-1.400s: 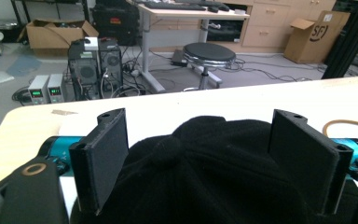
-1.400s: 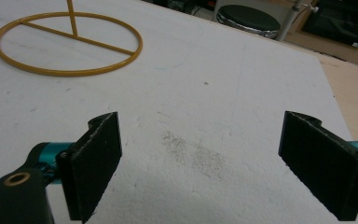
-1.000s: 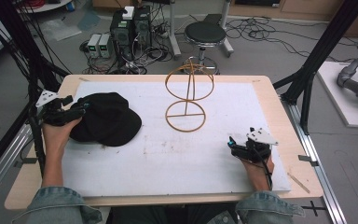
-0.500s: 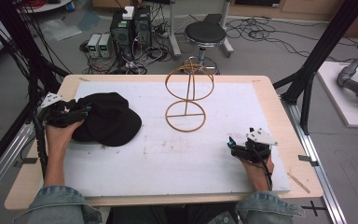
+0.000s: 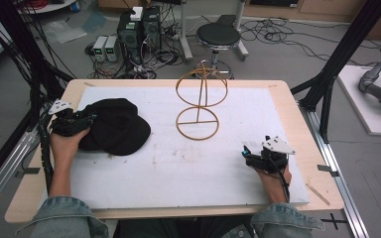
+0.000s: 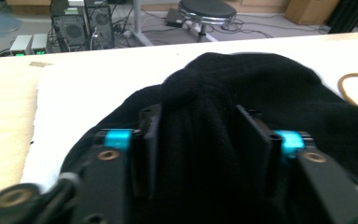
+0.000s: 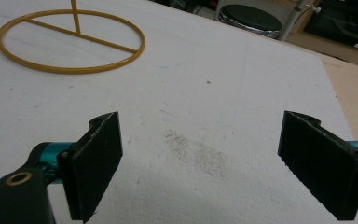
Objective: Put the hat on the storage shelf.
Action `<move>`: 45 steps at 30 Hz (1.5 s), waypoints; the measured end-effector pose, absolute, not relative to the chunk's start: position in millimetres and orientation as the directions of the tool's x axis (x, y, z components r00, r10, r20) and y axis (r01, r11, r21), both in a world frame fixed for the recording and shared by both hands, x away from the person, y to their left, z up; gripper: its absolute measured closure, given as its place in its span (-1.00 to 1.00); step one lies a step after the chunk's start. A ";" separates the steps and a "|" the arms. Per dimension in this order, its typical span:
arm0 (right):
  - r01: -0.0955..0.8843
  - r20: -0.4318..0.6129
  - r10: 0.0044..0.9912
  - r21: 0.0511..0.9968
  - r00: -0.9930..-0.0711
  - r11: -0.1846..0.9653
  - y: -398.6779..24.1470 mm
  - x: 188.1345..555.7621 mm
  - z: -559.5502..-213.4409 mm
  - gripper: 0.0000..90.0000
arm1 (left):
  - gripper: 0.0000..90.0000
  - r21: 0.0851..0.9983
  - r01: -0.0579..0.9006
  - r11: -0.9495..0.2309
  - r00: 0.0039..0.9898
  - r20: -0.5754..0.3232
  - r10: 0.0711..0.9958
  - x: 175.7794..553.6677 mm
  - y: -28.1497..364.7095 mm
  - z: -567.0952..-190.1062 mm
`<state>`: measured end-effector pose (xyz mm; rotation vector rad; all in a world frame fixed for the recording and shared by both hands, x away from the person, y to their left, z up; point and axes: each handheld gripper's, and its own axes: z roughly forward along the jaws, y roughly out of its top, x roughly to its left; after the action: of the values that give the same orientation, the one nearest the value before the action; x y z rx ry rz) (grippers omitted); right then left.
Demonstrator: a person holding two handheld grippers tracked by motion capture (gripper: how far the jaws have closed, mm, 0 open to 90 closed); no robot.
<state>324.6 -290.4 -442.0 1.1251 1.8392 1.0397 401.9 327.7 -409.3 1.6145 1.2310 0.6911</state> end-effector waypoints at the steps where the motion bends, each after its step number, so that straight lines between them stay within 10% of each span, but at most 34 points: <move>1: 0.326 -0.175 0.920 0.898 -0.350 0.295 -290.7 324.6 -441.9 -0.70 | 0.40 0.916 0.399 -0.034 0.331 -0.109 0.937 401.7 327.6 -409.1; 9: 0.327 -0.171 0.921 0.899 -0.350 0.291 -291.1 324.7 -441.9 -0.70 | 0.68 0.947 0.319 -0.041 0.348 -0.077 0.934 393.2 324.4 -397.3; 32: 0.328 -0.156 0.921 0.902 -0.358 0.280 -291.2 324.8 -441.7 -0.70 | 0.71 0.974 0.163 0.160 0.425 -0.215 0.879 363.9 311.2 -337.7; 45: 0.329 -0.147 0.925 0.905 -0.350 0.269 -293.0 323.6 -440.7 -0.70 | 0.71 0.992 0.101 0.072 0.516 -0.114 0.849 351.1 294.1 -308.1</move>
<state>323.6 -293.0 -440.7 1.1377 1.8302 1.0646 351.1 294.1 -308.1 1.4044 0.8935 0.6929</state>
